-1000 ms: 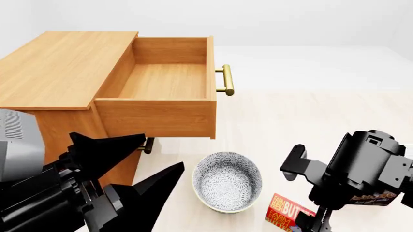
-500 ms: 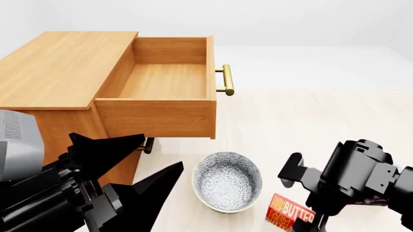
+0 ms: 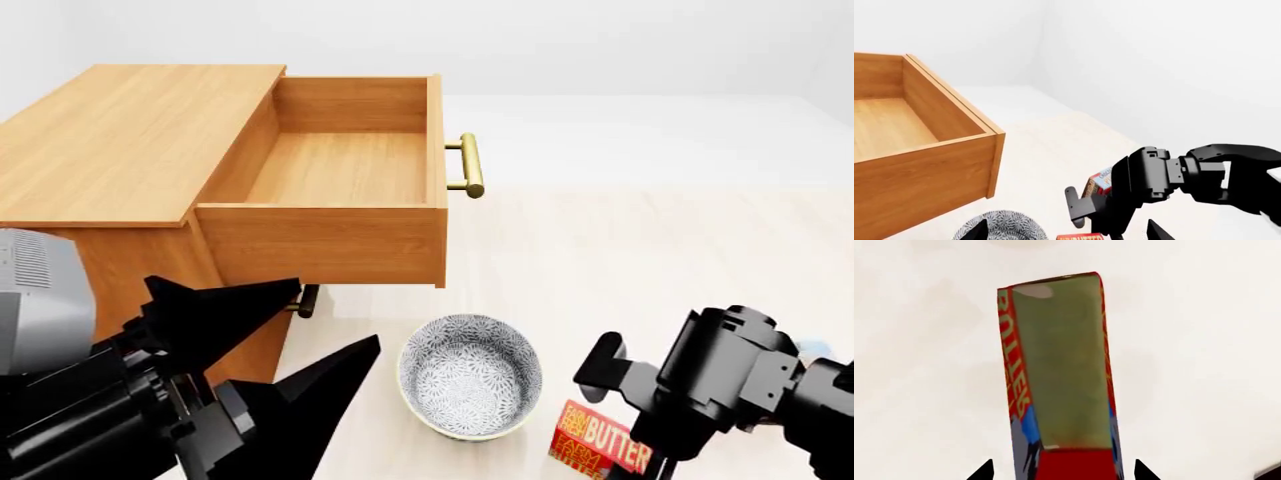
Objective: Put the butter at the back in the top drawer of the cabinet and close it.
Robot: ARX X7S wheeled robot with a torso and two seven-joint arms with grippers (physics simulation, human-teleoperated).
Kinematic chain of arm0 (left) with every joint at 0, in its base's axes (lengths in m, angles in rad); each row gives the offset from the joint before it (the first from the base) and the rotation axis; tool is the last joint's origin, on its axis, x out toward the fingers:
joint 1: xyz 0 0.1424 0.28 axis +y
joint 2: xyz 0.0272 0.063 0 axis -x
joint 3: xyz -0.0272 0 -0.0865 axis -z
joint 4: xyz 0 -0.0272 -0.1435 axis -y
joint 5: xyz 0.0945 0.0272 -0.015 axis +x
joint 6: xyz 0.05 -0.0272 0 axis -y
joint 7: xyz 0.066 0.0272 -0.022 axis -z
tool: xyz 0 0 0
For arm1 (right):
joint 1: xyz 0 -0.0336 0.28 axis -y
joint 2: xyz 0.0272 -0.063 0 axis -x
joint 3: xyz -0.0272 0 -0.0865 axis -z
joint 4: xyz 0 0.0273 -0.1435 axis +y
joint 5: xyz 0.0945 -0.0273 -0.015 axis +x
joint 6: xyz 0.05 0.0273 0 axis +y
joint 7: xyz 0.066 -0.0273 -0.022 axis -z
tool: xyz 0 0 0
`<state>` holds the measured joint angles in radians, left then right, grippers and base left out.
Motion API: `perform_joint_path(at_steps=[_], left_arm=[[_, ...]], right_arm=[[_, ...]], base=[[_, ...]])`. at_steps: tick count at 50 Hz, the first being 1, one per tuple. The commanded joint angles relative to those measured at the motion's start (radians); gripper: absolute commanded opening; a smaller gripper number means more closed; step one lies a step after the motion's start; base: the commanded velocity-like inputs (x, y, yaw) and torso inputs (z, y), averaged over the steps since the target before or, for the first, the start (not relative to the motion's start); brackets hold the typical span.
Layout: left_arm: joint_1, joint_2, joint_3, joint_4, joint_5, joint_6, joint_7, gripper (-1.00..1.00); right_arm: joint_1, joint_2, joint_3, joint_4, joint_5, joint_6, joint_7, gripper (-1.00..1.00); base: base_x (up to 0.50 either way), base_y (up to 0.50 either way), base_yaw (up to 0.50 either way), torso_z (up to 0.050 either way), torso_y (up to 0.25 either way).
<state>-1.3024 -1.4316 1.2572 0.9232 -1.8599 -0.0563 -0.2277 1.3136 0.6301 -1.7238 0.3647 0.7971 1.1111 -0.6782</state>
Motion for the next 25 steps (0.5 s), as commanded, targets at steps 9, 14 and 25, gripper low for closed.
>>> perform_joint_path(at_steps=[9, 14, 25], left_arm=[[0.007, 0.007, -0.003, -0.005, 0.003, -0.002, -0.002, 1.00], [0.010, 0.007, -0.003, -0.005, 0.005, -0.001, -0.002, 1.00], [0.018, 0.007, -0.003, -0.010, 0.009, 0.002, 0.002, 1.00]], right_arm=[[-0.027, -0.021, -0.013, 0.054, -0.010, -0.019, -0.016, 1.00], [-0.032, -0.029, -0.017, 0.070, -0.016, -0.029, -0.024, 1.00], [-0.042, -0.048, -0.022, 0.111, -0.032, -0.064, -0.037, 1.00]], base=[[0.00, 0.00, 0.00, 0.000, 0.000], [0.00, 0.00, 0.00, 0.000, 0.000], [0.00, 0.00, 0.00, 0.000, 0.000]])
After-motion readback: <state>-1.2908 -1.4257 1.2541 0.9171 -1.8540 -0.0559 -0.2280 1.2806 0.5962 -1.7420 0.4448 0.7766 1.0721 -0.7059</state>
